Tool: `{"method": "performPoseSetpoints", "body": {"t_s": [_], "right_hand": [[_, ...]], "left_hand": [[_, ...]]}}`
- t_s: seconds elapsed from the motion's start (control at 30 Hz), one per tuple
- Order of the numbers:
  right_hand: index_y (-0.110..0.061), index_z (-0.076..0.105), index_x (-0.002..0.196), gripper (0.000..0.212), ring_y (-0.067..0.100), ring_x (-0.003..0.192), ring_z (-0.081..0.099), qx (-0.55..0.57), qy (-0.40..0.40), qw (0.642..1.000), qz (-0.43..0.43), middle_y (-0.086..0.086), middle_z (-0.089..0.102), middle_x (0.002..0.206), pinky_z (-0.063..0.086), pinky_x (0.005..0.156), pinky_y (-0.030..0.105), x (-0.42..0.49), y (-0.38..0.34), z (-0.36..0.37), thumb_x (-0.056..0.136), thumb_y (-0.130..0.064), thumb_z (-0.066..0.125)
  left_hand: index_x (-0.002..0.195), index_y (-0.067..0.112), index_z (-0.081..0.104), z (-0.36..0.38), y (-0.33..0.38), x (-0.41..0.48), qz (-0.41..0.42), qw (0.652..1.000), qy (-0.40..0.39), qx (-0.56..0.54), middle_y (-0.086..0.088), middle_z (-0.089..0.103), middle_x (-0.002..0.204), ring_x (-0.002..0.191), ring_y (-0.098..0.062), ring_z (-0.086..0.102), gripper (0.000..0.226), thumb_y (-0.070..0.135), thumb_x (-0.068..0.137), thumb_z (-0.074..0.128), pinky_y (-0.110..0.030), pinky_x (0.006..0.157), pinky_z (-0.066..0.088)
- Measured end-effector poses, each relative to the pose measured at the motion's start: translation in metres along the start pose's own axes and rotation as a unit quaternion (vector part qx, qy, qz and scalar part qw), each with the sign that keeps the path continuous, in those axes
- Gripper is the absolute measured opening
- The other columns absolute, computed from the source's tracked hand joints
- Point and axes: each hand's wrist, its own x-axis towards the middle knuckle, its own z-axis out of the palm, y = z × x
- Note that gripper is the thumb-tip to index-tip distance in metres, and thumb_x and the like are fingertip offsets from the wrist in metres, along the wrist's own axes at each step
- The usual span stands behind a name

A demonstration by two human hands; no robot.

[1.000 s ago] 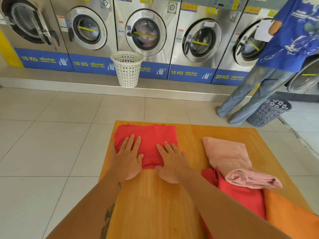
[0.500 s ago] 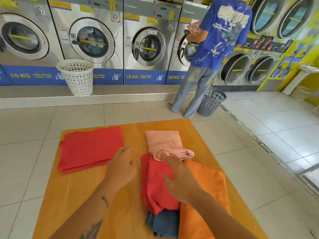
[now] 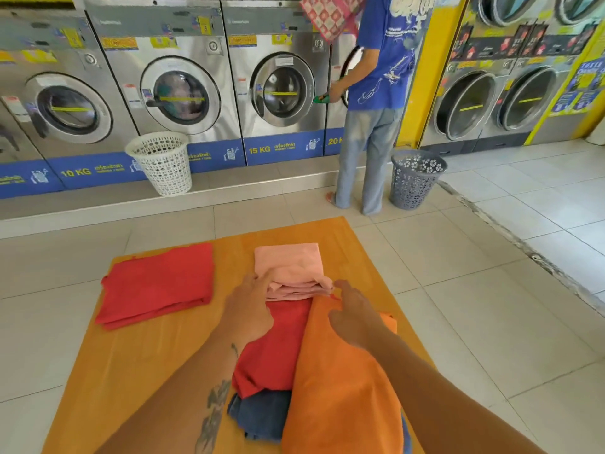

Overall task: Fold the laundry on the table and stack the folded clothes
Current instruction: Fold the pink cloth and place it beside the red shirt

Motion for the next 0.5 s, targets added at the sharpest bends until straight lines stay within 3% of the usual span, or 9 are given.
{"method": "performPoseSetpoints", "body": {"t_s": [0.2,0.37,0.5], "right_hand": [[-0.022,0.034,0.145,0.066,0.027,0.118,0.051,0.008,-0.033,0.999,-0.020,0.011,0.050,0.136,0.043,0.083,0.030,0.004,0.016,-0.007,0.082,-0.010,0.050],[-0.026,0.036,0.142,0.063,0.027,0.110,0.053,0.004,-0.032,0.999,-0.029,0.010,0.050,0.134,0.043,0.074,0.029,0.013,0.017,-0.010,0.083,-0.010,0.049],[-0.028,0.040,0.141,0.058,0.020,0.093,0.057,0.041,-0.012,0.999,-0.015,0.009,0.048,0.133,0.053,0.063,0.031,0.026,0.011,-0.013,0.087,-0.012,0.055]], "left_hand": [[0.154,0.037,0.020,0.006,0.005,0.011,-0.003,0.991,-0.013,0.136,-0.008,0.030,0.149,0.116,-0.030,0.051,0.076,0.016,0.090,0.056,-0.040,0.092,0.046],[0.140,0.034,0.039,0.008,0.009,0.014,0.017,0.989,0.013,0.144,-0.006,0.037,0.134,0.103,-0.029,0.051,0.064,0.006,0.085,0.054,-0.038,0.076,0.049],[0.130,0.033,0.052,0.008,-0.004,0.025,0.042,0.995,0.042,0.086,-0.001,0.043,0.124,0.101,-0.027,0.053,0.048,0.010,0.087,0.053,-0.040,0.075,0.051]]}}
